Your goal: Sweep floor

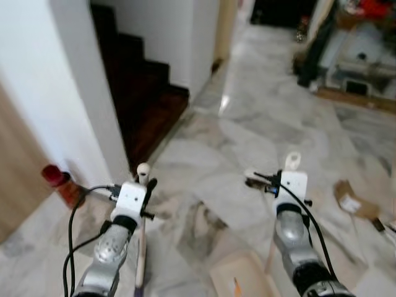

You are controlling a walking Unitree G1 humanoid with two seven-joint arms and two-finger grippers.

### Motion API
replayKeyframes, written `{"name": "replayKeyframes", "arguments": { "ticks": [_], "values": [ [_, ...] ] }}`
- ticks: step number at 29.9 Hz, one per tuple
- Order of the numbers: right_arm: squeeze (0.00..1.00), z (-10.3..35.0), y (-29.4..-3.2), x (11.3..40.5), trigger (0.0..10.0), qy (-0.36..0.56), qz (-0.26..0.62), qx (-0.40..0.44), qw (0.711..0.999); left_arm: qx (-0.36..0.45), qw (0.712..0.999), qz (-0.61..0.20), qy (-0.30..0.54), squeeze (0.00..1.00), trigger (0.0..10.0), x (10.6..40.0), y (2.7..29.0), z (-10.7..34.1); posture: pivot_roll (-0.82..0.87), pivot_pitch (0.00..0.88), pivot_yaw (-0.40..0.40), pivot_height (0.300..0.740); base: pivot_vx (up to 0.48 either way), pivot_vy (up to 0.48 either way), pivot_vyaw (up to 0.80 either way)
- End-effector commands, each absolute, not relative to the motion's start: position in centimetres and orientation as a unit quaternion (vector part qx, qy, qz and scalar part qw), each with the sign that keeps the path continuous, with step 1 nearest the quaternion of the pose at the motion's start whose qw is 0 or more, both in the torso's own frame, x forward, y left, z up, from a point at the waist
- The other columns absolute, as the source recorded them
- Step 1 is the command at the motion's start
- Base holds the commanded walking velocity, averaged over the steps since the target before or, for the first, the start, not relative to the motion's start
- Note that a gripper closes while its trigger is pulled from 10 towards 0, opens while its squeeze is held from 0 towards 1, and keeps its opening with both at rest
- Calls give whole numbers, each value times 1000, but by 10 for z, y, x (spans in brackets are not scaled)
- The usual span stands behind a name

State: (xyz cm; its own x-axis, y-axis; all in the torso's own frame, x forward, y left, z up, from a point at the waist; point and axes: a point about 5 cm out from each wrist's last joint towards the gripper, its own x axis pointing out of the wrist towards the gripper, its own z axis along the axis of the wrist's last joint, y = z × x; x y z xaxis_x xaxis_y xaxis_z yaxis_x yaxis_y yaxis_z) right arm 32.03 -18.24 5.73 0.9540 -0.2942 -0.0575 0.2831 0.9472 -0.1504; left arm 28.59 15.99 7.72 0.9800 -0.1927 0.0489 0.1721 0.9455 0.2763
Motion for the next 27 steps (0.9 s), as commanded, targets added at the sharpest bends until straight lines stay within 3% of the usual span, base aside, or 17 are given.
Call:
{"name": "replayKeyframes", "arguments": {
  "ticks": [1,4,24,27],
  "values": [
    [0,61,-186,322,10000,30,-153,-73,985,147,983,-96,-56,0,10000,288,159,85,77,0,15,740,0,-382,-800],
    [0,61,-186,321,10000,31,-154,-73,985,148,983,-97,-56,0,10000,288,159,85,77,0,15,740,0,-419,-800],
    [0,62,-191,322,10000,31,-160,-77,984,140,984,-97,-58,0,10000,289,157,85,71,0,13,740,0,0,-800],
    [0,62,-188,322,10000,27,-153,-71,985,138,984,-97,-58,0,10000,289,158,85,71,0,14,740,0,0,0]
  ]
}}
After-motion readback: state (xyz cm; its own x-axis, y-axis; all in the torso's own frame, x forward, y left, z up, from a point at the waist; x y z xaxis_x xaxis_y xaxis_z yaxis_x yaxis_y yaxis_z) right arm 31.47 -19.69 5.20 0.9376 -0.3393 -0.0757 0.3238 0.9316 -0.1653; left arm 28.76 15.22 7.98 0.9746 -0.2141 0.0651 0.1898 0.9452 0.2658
